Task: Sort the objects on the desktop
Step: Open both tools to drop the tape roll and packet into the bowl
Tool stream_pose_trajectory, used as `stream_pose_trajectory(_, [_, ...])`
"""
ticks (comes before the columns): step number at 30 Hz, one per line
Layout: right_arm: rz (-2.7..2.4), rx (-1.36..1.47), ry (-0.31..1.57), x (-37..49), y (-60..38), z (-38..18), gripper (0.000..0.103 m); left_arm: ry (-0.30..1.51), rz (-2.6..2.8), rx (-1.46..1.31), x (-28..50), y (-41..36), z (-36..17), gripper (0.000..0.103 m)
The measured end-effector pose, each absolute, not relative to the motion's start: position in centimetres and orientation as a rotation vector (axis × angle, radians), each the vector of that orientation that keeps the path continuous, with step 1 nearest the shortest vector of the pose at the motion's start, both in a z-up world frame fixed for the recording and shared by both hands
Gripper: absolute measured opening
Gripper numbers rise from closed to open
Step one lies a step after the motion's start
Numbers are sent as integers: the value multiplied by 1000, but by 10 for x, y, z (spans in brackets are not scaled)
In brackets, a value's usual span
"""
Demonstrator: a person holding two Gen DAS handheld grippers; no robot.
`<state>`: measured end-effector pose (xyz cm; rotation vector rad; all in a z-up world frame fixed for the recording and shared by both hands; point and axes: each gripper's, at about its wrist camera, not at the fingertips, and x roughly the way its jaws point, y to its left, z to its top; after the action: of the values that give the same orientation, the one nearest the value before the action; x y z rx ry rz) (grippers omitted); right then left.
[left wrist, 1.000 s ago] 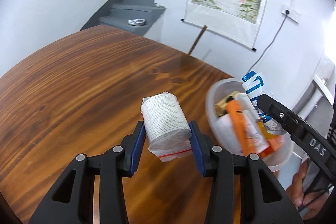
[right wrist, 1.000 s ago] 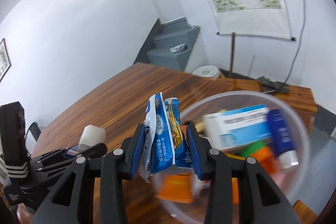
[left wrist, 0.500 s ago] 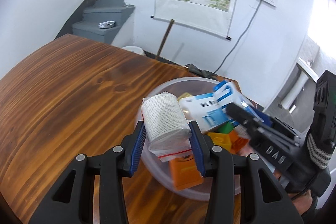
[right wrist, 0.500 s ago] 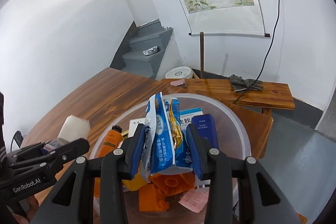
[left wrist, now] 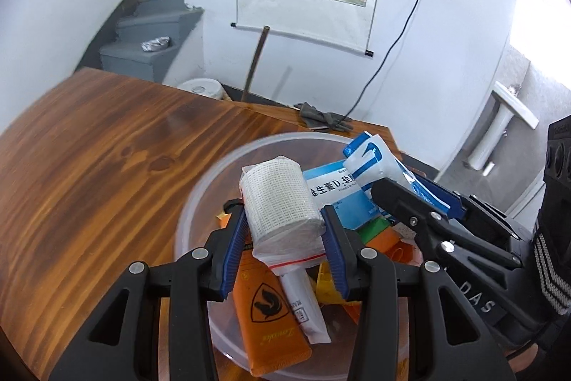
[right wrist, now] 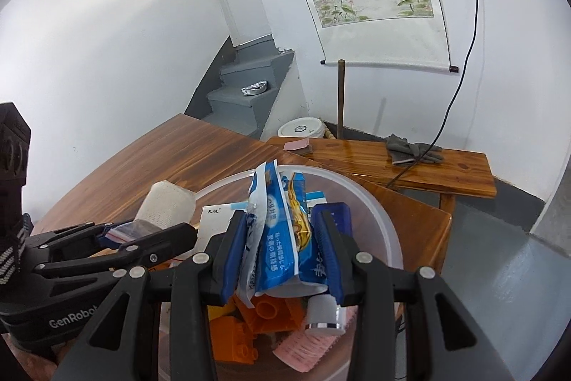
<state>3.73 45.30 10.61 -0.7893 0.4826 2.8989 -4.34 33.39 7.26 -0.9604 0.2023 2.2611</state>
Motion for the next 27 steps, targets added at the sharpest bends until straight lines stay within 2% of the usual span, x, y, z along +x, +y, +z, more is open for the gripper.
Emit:
stream_pose_trajectory(4, [2914,-777,513,38,457,105,46,159,2244,-966,-43,329,74,63])
stream_pose_trajectory(6, [2917,-774,535,39,458,105,46,116,2249,-964,-42,323,75,67])
stream_pose_trajectory(24, [2968,-859,362,42,424,100,47,153,2395,-892,-21,292,90,68])
stream_pose_trajectory(27, [2968,-876,388,45,423,101,47,188,2424,-877,-18,289,91,68])
